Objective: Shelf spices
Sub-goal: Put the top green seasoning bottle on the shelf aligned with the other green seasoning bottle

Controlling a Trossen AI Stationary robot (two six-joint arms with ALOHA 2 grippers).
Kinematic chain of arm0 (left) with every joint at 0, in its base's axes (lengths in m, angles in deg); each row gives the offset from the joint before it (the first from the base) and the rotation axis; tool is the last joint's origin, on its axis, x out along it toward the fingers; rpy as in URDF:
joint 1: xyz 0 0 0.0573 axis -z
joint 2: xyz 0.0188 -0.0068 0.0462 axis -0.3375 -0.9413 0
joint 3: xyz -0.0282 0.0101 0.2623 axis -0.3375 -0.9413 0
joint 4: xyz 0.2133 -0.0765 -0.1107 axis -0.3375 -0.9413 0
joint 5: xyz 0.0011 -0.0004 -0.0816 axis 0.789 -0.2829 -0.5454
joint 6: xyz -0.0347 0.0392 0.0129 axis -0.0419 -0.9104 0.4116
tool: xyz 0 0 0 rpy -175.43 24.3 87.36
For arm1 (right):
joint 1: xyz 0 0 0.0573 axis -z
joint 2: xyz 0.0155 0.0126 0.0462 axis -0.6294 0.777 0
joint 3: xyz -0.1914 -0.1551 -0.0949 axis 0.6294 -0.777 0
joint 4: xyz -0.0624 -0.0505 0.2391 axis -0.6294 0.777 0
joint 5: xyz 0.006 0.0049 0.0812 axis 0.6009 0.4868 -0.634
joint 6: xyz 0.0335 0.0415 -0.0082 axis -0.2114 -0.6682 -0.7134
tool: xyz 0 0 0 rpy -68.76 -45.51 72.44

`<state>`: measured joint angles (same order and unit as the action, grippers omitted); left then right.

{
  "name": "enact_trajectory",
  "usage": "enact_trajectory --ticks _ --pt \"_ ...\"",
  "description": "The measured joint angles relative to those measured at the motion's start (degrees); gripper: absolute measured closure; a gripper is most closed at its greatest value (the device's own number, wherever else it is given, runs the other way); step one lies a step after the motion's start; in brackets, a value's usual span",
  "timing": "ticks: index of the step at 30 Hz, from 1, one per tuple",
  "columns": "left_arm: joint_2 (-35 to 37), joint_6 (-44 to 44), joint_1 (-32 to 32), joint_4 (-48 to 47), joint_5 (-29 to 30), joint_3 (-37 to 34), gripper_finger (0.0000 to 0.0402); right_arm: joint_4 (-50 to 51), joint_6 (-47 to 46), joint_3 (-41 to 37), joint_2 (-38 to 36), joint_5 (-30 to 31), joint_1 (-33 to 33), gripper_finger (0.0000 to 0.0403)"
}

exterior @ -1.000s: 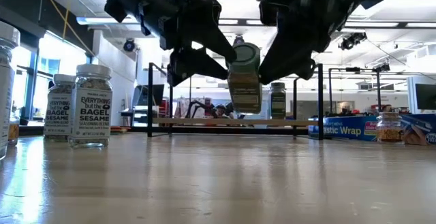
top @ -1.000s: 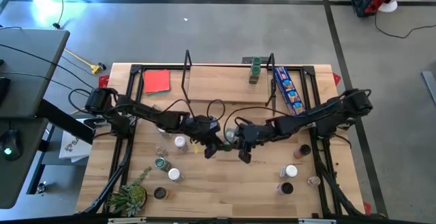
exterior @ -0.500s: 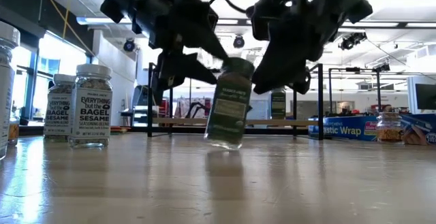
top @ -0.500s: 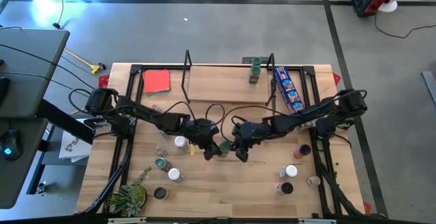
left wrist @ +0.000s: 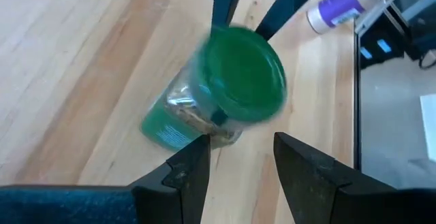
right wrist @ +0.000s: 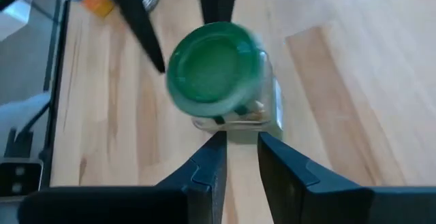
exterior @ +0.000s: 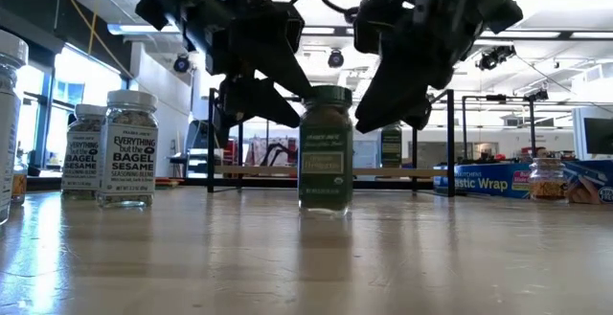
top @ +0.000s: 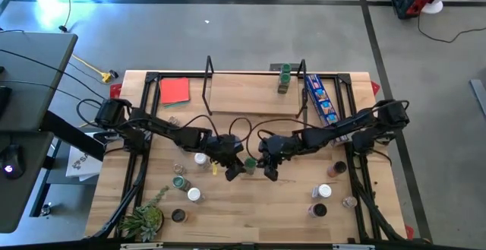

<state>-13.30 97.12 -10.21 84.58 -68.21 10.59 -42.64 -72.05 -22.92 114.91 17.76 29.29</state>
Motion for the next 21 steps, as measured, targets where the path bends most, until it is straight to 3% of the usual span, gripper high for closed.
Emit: enact_trajectory --ticks 6,13,17,21 --pt "0.00 -1.96 2.40 -0.11 1.06 -0.02 0.0245 2.12 4.67 0.36 -0.16 3.74 -2.37 0.0325" --pt "1.94 -5.24 3.04 -6.44 0.75 -0.10 0.0245 19.25 10.62 6.17 -3.27 11.90 -4.22 0.0324" --pt "1.56 -11.28 3.75 -6.45 5.71 -0.11 0.0245 20.41 12.23 8.59 -3.32 12.61 -5.34 0.0307" --pt "-1.34 -19.48 4.95 -3.83 12.01 -0.11 0.0245 17.16 15.69 8.46 -2.47 11.76 -7.73 0.0255"
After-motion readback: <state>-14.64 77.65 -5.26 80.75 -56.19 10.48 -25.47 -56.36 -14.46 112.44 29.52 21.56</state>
